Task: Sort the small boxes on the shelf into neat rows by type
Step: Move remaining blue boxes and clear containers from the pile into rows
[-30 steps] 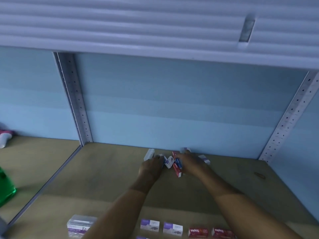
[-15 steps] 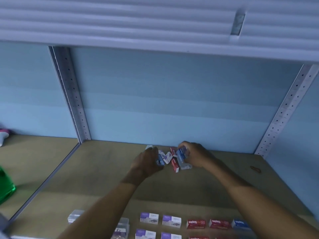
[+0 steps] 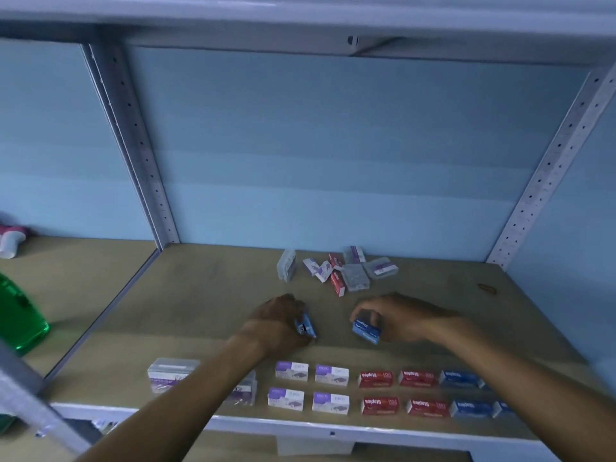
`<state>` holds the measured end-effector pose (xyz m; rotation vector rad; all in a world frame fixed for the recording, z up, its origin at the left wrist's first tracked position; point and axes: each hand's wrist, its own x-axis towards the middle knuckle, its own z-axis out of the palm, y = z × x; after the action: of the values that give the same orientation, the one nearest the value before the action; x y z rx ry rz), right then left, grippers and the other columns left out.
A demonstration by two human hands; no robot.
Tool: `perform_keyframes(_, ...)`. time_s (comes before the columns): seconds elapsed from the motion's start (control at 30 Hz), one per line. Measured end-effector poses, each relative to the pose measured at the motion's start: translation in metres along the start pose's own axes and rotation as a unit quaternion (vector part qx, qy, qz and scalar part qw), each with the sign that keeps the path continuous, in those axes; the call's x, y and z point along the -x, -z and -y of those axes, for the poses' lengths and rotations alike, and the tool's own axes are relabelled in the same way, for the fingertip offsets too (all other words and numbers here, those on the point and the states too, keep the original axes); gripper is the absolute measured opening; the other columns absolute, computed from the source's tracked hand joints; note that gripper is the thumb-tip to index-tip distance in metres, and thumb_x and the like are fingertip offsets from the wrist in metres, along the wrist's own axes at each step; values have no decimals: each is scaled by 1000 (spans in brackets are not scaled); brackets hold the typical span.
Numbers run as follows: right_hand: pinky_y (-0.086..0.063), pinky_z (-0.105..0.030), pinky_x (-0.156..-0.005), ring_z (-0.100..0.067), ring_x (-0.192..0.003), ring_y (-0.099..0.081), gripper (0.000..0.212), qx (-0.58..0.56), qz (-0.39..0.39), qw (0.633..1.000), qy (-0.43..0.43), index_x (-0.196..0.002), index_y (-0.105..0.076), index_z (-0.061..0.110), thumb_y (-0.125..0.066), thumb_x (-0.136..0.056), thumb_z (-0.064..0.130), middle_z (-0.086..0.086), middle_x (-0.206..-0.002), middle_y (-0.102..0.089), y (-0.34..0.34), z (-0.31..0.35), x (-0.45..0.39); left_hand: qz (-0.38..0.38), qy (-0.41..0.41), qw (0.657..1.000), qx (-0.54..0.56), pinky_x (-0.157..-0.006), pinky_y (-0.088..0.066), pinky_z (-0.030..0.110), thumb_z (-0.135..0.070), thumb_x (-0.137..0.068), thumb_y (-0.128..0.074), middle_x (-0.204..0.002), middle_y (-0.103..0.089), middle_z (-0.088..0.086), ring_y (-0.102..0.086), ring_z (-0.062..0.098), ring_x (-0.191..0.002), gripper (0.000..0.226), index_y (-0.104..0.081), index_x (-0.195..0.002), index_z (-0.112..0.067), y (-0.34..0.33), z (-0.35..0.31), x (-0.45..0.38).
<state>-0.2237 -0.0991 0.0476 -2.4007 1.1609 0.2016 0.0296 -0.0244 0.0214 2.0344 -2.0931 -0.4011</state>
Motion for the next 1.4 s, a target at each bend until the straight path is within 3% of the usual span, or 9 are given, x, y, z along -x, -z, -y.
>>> perform_keyframes(0.13,-50,-29,-81,-13,-89,-65,30,-27,-4,999,-28,-107,-65,52,-56,-101,24,7,-97,-67,-7,-1,4,6,7,1000,-4,-95,-47,27,-57,-74,-73,-125,-57,-6,-57,16,-113,60,-59,-126,-30,-2,-5,4)
perform_keyframes(0.27,-46,-31,-86,-16,-96,-63,28,37,-40,998,32,-105,-70,54,-47,-103,39,1,-107,-67,-1,5,14,24,5,999,-22,-100,-43,28,-62,-73,-69,-129,-53,-8,-51,16,-120,65,-56,-129,-33,-4,-4,6)
perform_keyframes(0.4,-53,-31,-87,-9,-99,-62,55,-20,-38,997,-63,-130,-58,46,-51,-96,4,13,-108,-63,3,3,20,26,-8,1000,-7,-99,-46,31,-63,-67,-74,-128,-53,-9,-51,16,-120,70,-53,-128,-35,3,-7,5)
perform_keyframes(0.6,-53,-29,-86,-4,-95,-65,25,-50,-63,991,-102,-117,-67,41,-68,-93,34,15,-105,-70,-7,12,19,35,-28,999,-31,-91,-50,27,-48,-73,-74,-122,-61,-7,-58,16,-110,53,-61,-122,-32,0,-11,-2)
perform_keyframes(0.7,-53,-30,-84,-5,-94,-64,23,-48,-69,991,-105,-114,-69,39,-69,-92,34,14,-108,-70,-11,12,20,29,-29,999,-4,-82,-53,25,-48,-74,-69,-111,-69,-11,-65,13,-98,39,-69,-110,-31,5,-11,-8)
perform_keyframes(0.8,-53,-31,-84,-5,-95,-64,23,-43,-68,991,-111,-115,-69,38,-69,-92,35,13,-110,-69,-13,12,20,26,-25,999,23,-72,-47,21,-45,-75,-66,-102,-72,-12,-66,11,-91,29,-72,-98,-29,10,-7,-18)
perform_keyframes(0.97,-51,-29,-83,-6,-96,-63,24,-58,-70,990,-112,-117,-69,35,-68,-93,32,11,-111,-69,-14,12,21,15,-7,996,83,-79,-55,28,-34,-80,-68,-93,-73,-11,-65,4,-83,14,-74,-87,-24,15,6,-25)
perform_keyframes(1.2,-54,-31,-86,-5,-95,-63,24,-62,-66,990,-111,-117,-69,35,-67,-94,31,12,-110,-69,-17,10,19,30,-14,996,84,-71,-52,20,-33,-73,-81,-94,-66,-12,-61,4,-85,21,-67,-88,-29,17,30,-26)
perform_keyframes(1.4,-52,-28,-83,-4,-94,-63,25,-59,-65,990,-112,-118,-68,35,-67,-94,30,13,-109,-69,-16,10,18,41,-19,997,60,-80,-58,32,-33,-72,-82,-94,-70,-11,-64,6,-85,25,-70,-94,-28,17,43,-20)
